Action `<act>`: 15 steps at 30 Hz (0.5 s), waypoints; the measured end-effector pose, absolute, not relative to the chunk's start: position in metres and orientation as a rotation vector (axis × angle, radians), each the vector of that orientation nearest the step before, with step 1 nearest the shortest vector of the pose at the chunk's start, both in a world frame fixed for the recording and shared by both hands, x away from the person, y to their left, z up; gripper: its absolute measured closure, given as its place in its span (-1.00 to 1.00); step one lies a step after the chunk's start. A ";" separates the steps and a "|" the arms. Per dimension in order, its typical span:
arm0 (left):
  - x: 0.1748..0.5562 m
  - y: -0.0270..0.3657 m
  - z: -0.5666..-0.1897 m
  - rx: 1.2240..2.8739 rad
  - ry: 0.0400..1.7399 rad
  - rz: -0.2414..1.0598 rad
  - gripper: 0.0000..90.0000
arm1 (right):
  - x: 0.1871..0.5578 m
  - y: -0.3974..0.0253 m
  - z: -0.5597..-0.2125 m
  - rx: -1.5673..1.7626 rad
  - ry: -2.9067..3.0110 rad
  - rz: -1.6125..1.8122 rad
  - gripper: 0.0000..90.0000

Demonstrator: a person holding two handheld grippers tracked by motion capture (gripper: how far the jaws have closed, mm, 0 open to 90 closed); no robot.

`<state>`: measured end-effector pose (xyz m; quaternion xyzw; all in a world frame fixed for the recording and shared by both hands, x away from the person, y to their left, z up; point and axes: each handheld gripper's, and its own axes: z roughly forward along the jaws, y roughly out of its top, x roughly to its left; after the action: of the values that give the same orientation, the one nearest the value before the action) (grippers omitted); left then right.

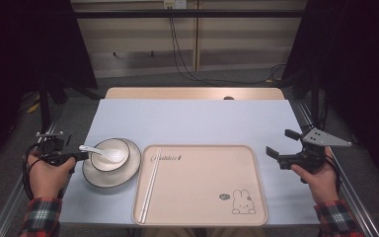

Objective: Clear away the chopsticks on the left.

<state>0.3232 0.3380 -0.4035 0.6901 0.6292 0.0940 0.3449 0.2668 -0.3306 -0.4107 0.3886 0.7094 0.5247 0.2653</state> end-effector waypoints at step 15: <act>0.336 0.332 -0.405 1.750 1.618 0.286 1.00 | 0.272 -0.329 -0.414 1.044 1.930 1.418 -0.96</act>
<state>0.3355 0.3320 -0.4053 0.6796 0.6283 0.1109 0.3621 0.2715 -0.3289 -0.4136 0.3857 0.7131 0.5238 0.2615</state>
